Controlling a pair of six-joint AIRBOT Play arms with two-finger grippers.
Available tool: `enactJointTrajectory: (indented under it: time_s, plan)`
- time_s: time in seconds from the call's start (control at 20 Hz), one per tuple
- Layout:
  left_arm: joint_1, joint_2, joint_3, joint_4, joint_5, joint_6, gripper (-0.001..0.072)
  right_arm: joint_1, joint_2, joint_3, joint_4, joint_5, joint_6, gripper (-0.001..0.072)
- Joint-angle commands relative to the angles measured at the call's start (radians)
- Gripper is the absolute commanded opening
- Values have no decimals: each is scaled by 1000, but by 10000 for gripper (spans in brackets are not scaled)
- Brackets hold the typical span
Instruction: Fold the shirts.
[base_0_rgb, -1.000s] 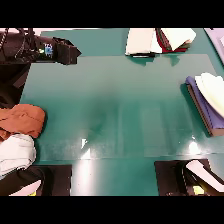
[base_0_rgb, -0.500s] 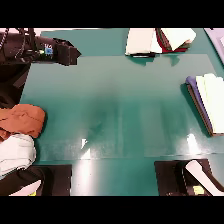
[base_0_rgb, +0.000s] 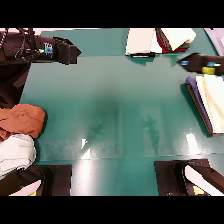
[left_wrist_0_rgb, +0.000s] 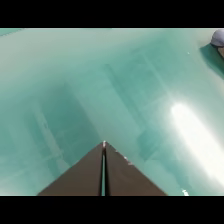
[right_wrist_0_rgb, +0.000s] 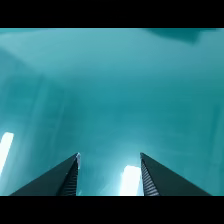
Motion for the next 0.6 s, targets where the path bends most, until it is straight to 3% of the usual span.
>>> enactJointTrajectory:
  time_s: [0.0, 0.05, 0.1, 0.55]
  plan:
    - [0, -1, 0, 0, 3, 0, 24, 209, -50, 2, 10, -56, 0, 269]
    - [0, -1, 0, 0, 3, 0, 24, 239, -63, 2, 10, -56, 0, 75]
    - [0, -1, 0, 0, 3, 0, 24, 260, -73, 2, 10, -55, 0, 18]
    - [0, -1, 0, 0, 3, 0, 24, 293, -103, 2, 13, -54, 0, 18]
